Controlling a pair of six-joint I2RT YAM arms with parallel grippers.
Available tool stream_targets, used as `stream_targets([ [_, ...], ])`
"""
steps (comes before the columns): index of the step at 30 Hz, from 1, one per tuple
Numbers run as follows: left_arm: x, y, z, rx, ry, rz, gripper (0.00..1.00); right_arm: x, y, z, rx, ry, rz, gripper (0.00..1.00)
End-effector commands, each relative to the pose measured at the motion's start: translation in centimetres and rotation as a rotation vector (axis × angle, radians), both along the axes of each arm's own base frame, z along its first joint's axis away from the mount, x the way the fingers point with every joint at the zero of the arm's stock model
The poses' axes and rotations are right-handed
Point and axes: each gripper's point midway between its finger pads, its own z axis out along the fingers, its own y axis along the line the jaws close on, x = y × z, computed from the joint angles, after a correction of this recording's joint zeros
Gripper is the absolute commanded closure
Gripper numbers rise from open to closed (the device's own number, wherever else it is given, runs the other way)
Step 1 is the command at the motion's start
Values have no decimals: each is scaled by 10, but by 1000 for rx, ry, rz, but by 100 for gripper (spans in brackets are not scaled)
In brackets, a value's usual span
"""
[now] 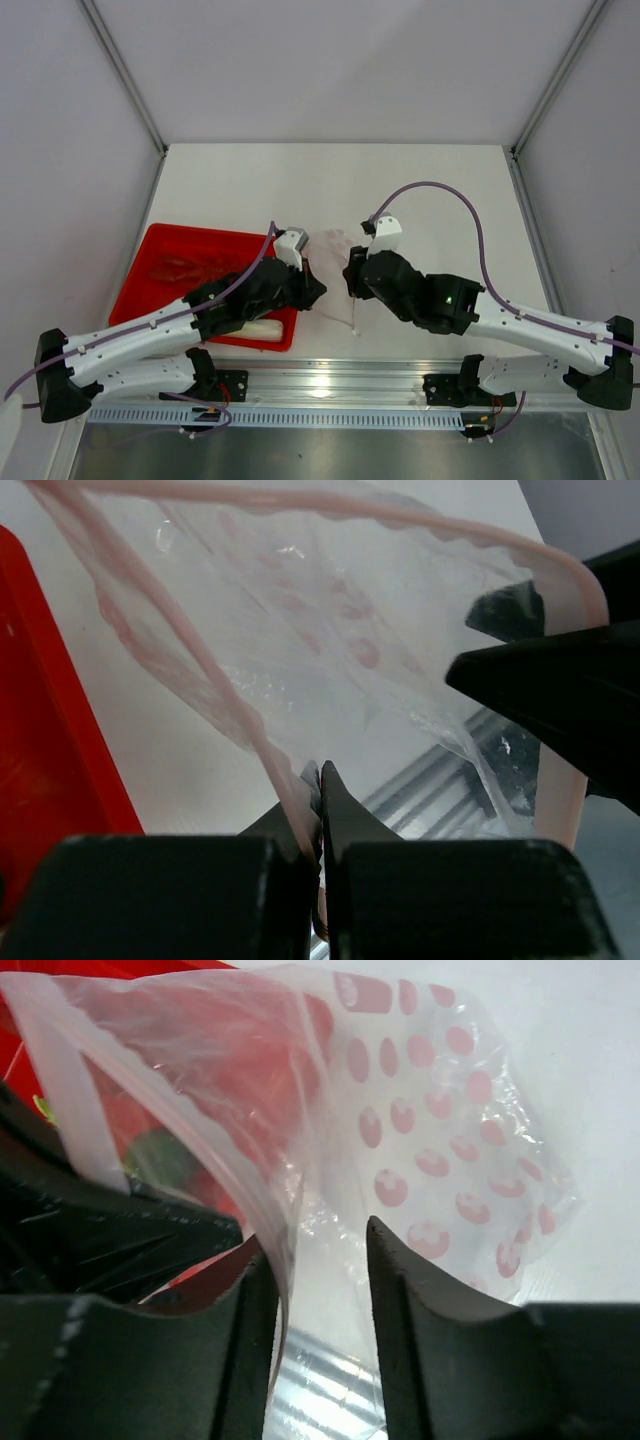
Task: Place the food in the zip-top bag and seal the zipper
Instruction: Open the zipper of the food storage bag.
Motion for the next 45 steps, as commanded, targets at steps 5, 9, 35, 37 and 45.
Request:
stream_targets([
  [5,6,-22,43,-85,-43,-44,100,14,10,4,-16,-15,36,56],
  [9,6,-29,47,-92,-38,-63,100,18,3,-4,-41,-14,15,58],
  [35,29,-72,30,-95,15,-255,80,42,-88,22,-261,-40,-256,100],
  [37,32,-73,22,-70,30,-242,65,41,-87,14,-261,-23,-255,100],
  [45,34,-39,48,-106,-117,-153,6,43,-88,1,-184,17,-224,100],
])
